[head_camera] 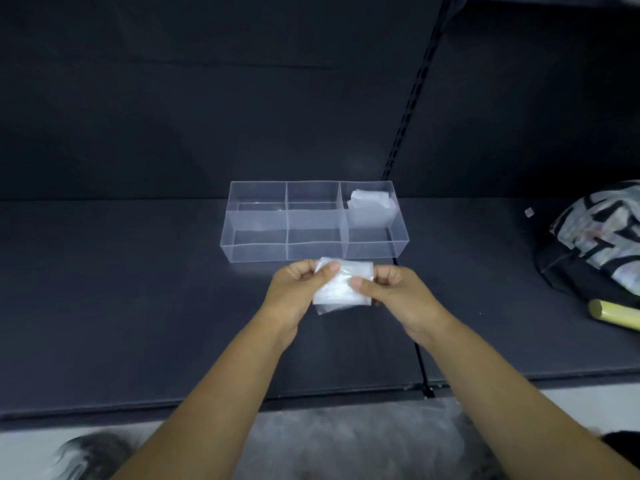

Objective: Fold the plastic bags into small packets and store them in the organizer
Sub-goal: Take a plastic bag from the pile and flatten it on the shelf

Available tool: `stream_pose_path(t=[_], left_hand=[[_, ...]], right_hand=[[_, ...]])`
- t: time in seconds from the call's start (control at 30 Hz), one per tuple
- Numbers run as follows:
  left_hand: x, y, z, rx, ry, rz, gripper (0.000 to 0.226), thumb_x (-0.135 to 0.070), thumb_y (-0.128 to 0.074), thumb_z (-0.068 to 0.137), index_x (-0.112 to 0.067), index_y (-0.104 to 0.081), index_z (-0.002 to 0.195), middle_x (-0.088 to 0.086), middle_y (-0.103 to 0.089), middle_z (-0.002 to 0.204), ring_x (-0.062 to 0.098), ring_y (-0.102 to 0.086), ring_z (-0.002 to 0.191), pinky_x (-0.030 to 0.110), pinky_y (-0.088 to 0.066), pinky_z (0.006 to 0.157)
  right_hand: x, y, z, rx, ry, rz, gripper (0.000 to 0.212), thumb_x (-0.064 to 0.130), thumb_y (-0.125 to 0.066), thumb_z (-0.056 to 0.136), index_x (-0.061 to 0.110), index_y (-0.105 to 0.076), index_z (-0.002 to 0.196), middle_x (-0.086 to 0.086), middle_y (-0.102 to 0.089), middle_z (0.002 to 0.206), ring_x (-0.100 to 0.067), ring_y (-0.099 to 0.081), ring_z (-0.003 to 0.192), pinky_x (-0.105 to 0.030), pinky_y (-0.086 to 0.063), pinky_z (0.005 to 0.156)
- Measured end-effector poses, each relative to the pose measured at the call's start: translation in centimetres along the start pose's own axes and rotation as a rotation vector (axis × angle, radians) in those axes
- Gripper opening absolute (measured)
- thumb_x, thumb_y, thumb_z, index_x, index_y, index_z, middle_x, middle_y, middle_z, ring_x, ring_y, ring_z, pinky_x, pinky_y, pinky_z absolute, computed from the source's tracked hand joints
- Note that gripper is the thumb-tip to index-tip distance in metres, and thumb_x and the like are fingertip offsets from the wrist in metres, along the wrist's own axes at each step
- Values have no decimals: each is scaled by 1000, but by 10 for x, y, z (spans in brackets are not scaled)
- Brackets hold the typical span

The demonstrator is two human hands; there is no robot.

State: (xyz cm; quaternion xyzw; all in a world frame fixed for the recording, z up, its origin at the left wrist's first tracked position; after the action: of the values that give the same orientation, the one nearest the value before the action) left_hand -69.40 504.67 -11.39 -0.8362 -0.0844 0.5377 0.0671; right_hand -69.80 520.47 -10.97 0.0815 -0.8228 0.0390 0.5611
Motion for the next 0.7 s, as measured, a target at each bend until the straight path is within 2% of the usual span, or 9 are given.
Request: stream_pose_path(t=[0.13,0.2,0.27,0.3,0.33,0.4,0.47,0.53,0.7], left_hand=[[-29,15,34,-257,-206,181,10,-19,-72,84,-17,-70,75,-7,-69,70,-4,-61,63,7,-45,65],[-40,17,42,-330,-379,476,14,-23,-68,88,-20,-67,74,-9,-68,77,-5,-60,73,10,-42,69],[-41,6,45,-309,-578,859,11,-26,-62,92,-18,-69,93,-4,-68,102,9,-59,101,20,-39,91],[-33,-2,48,-261,-621,1031,24,-30,-58,94,-16,-67,111,-1,-63,120,16,-52,118,25,-30,106],[-21,-7,52,-203,-613,1176,39,-36,-51,96,-16,-57,129,0,-53,137,19,-39,134,29,-14,116],[-1,-10,58,-148,-584,1392,59,-48,-36,98,-20,-29,149,-4,-29,155,16,-9,147,33,14,117],[10,-8,60,-142,-592,1472,66,-53,-29,97,-22,-13,153,-5,-17,159,14,5,148,34,23,113],[12,-8,60,-132,-609,1451,67,-52,-31,97,-22,-12,153,-4,-17,159,11,8,146,34,24,113],[14,-7,60,-118,-621,1453,68,-51,-35,96,-21,-12,153,-5,-16,159,7,14,141,35,22,114]], right_hand=[[28,53,61,-319,58,-128,31,15,-74,82,-14,-65,88,-24,-70,86,-17,-57,75,-29,-46,73],[44,73,95,-426,83,-142,25,17,-74,82,-6,-65,78,-14,-63,79,-15,-54,72,-26,-43,67],[52,85,127,-485,86,-162,19,17,-74,83,6,-62,74,-9,-60,80,-17,-55,74,-26,-44,65],[52,89,143,-505,76,-197,19,18,-74,83,7,-62,74,-9,-62,80,-19,-57,77,-27,-45,66],[51,92,156,-523,59,-264,19,21,-73,83,8,-63,75,-8,-63,81,-21,-59,81,-29,-47,68],[47,96,175,-565,-11,-520,20,30,-72,83,11,-66,81,-7,-63,88,-26,-60,92,-32,-48,79],[44,97,183,-620,-73,-800,26,35,-70,82,16,-69,100,-8,-60,111,-29,-54,110,-37,-44,95],[48,93,184,-673,-44,-944,27,30,-72,79,17,-67,102,-9,-52,121,-29,-49,114,-37,-39,98],[55,89,177,-751,132,-884,15,13,-70,78,15,-62,90,-8,-45,122,-27,-47,113,-36,-35,98]])
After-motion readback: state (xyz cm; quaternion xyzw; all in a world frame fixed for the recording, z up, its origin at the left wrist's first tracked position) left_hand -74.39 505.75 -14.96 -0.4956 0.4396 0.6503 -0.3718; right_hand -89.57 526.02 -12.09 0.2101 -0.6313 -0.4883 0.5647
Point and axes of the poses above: each hand's wrist, its own z-axis towards the middle knuckle, its own y-axis out of the back of the hand, x = y × z, the point moved 7 cm from there along z, towards the middle knuckle
